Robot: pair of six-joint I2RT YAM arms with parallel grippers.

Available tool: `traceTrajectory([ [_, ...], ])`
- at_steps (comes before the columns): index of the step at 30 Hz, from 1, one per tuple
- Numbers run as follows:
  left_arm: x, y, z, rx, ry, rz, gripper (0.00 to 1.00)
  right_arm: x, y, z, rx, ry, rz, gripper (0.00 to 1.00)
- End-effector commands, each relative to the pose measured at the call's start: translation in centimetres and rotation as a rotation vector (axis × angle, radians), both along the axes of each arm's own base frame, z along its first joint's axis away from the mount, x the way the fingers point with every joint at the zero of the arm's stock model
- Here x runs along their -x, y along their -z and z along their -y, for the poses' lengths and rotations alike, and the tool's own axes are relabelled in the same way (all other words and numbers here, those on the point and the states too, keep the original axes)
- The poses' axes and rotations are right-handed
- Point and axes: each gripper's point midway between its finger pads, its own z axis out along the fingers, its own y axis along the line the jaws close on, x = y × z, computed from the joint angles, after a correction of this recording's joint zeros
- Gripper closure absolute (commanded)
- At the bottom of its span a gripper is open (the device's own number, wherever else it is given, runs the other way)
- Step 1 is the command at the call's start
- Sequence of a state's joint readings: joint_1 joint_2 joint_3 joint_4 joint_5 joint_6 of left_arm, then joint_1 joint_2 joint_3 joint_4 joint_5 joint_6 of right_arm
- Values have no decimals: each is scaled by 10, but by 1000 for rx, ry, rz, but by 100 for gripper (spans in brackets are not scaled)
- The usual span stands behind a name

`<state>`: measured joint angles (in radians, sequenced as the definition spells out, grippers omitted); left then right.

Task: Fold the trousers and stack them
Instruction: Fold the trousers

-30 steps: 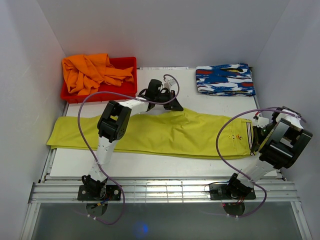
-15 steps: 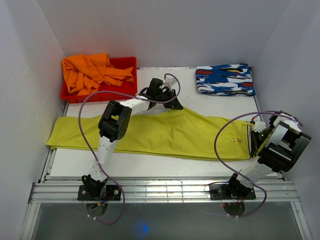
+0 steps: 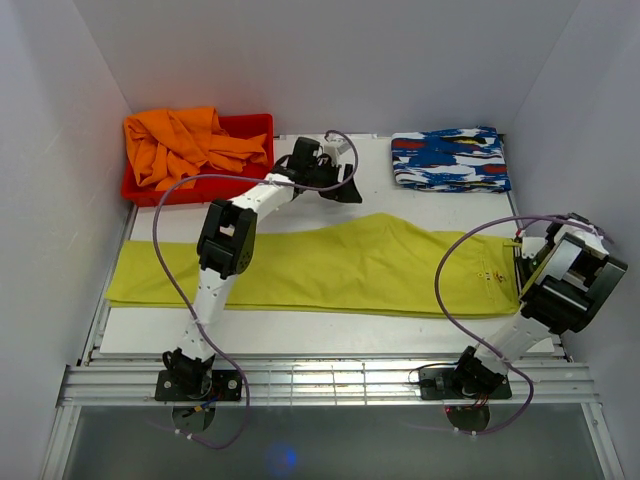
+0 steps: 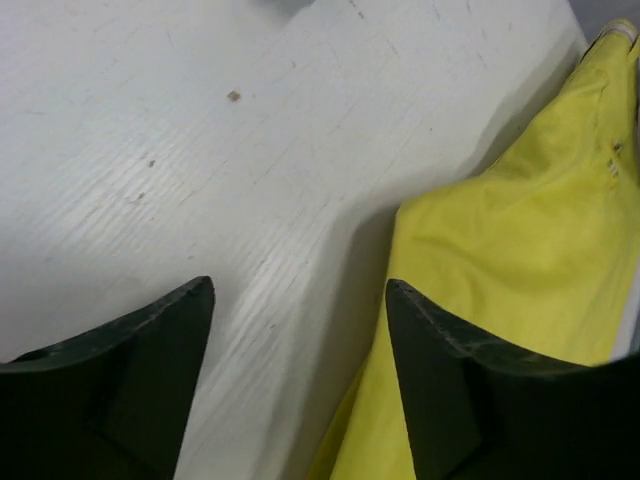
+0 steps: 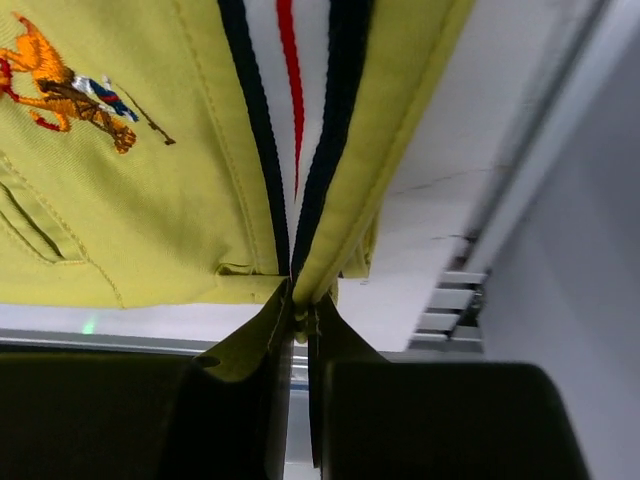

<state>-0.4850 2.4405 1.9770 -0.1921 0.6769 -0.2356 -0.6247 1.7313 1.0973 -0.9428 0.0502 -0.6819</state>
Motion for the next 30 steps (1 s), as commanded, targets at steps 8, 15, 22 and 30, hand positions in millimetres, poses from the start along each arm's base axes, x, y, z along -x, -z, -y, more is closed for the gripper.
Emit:
traceTrajectory([
  [8, 39, -76, -135, -225, -112, 14, 2, -40, -41, 46, 203, -64, 135, 47],
  [15, 116, -51, -291, -424, -255, -129, 2, -77, -82, -44, 92, -312, 328, 2],
  [22, 188, -3, -370, -592, -336, -304, 17, -93, -65, -145, -152, -481, 296, 13],
  [30, 219, 59, -402, -684, -399, -468, 31, -98, -17, -177, -169, -514, 170, 26],
])
